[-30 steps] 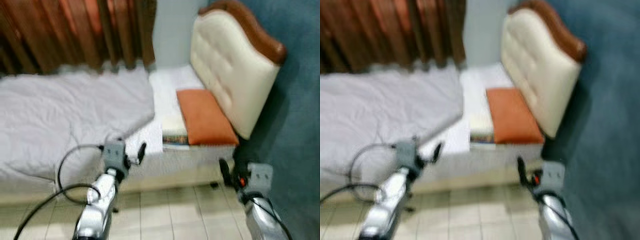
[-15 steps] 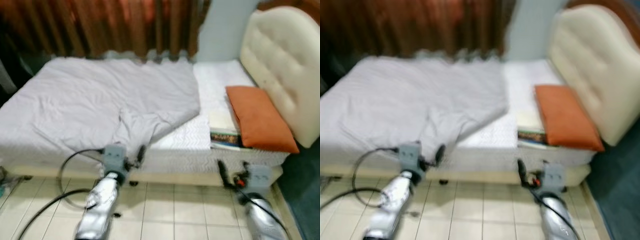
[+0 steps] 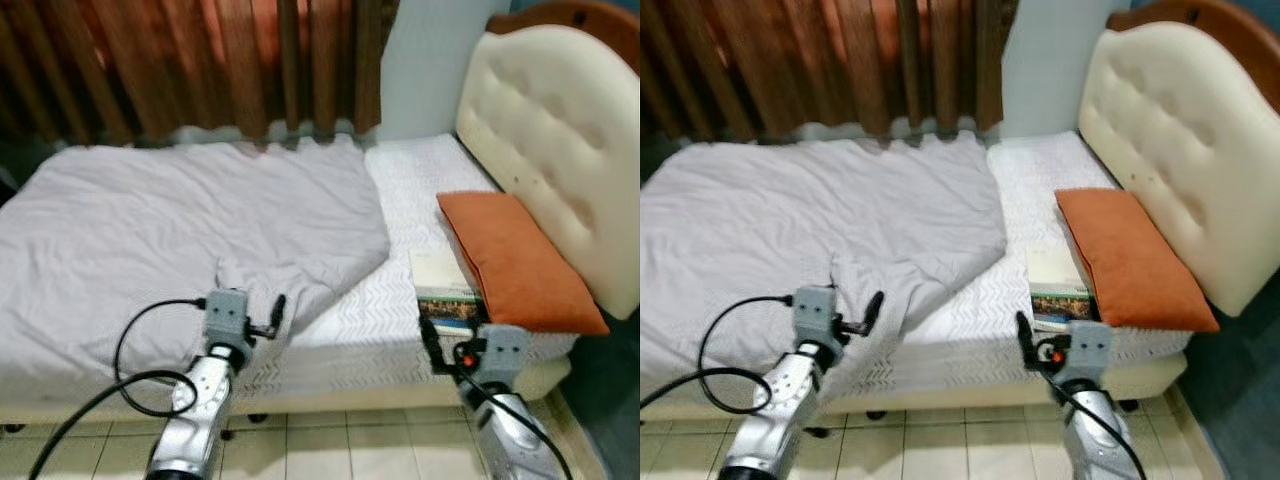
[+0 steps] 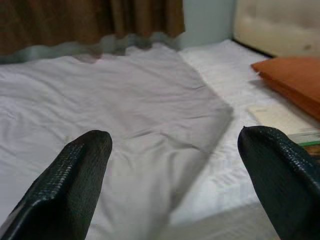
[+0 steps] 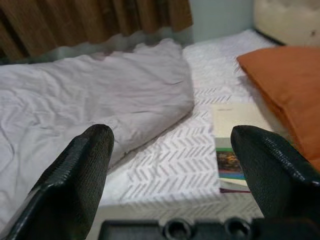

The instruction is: Clean up the room

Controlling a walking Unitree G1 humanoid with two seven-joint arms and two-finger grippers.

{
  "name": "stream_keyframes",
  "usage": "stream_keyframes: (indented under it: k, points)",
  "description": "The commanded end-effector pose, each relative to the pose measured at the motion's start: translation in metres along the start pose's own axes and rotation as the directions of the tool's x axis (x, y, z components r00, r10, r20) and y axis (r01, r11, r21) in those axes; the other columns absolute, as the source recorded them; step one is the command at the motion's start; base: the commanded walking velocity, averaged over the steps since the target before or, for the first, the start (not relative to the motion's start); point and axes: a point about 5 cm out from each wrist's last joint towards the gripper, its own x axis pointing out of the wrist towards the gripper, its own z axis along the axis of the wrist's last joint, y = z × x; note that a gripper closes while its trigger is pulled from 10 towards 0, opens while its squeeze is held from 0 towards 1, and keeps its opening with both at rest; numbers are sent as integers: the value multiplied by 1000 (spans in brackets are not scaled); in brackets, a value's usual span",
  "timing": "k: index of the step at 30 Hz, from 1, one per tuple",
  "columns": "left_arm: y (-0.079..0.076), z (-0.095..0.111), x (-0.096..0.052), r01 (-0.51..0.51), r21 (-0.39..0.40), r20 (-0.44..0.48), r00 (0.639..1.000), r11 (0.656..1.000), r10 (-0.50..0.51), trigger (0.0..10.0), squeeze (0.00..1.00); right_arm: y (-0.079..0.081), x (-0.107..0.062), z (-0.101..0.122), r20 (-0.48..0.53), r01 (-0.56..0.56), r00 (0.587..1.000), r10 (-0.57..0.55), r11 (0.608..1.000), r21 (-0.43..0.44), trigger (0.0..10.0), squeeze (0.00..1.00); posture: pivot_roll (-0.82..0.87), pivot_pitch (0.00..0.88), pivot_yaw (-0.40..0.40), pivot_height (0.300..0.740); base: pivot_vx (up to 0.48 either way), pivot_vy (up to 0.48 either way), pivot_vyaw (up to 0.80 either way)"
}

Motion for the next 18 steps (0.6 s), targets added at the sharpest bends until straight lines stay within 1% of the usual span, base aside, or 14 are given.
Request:
stream_keyframes:
  k: [1, 3, 6, 9, 11, 13, 14, 15, 16, 17, 18]
  points:
    - [-7, 3, 2, 28, -2, 18, 999, 1000, -28, 10000, 0, -8, -1, 6, 21, 21, 1000, -20, 1000, -8, 10000, 0, -121, 16, 30, 740, 480, 0, 0]
    - [-6, 4, 0, 26, -11, 38, 999, 1000, -25, 10000, 0, -8, -2, 6, 23, 20, 1000, -20, 1000, -8, 10000, 0, -122, 16, 28, 740, 480, 0, 0]
    - [-3, 3, -9, 19, -28, 60, 998, 999, -18, 10000, 0, -9, -8, 7, 26, 13, 1000, -13, 1000, -5, 10000, 0, -123, 16, 26, 740, 477, 0, 0]
    - [-4, 1, -17, 33, -29, 63, 998, 999, -31, 10000, 0, -10, -13, 7, 24, 8, 1000, -8, 1000, -10, 10000, 0, -125, 11, 24, 740, 480, 0, 0]
    - [-4, -2, -26, 54, -20, 50, 997, 998, -53, 10000, 0, -12, -20, 8, 20, 7, 1000, -7, 1000, -19, 10000, 0, -127, 8, 25, 740, 476, 0, 0]
    - [-2, -10, -39, 66, -4, 24, 998, 998, -66, 10000, 0, -15, -32, 5, -1, 2, 1000, -2, 999, -45, 10000, 0, -132, 1, 21, 740, 476, 0, 0]
    - [0, -13, -43, 65, 19, 11, 998, 998, -65, 10000, 0, -17, -35, 4, -12, 3, 1000, -4, 999, -52, 10000, 0, -132, 1, 21, 740, 461, 0, 0]
    - [1, -16, -43, 54, 24, 1, 999, 998, -54, 10000, 0, -19, -37, 2, -21, 10, 1000, -11, 998, -54, 10000, 0, -132, 1, 21, 740, 0, 0, 0]
    - [2, -16, -39, 48, 19, -4, 999, 999, -48, 10000, 0, -20, -36, 0, -28, 16, 999, -17, 998, -53, 10000, 0, -132, 1, 21, 740, 0, 0, 0]
    - [1, -15, -35, 50, 26, -7, 999, 998, -50, 10000, 0, -20, -34, 0, -30, 17, 999, -19, 998, -52, 10000, 0, -132, 1, 21, 740, 0, 0, 0]
    - [2, -11, -27, 32, 14, 6, 999, 999, -32, 10000, 0, -19, -29, 1, -26, 12, 1000, -13, 998, -55, 10000, 0, -133, 0, 22, 740, 0, -326, 0]
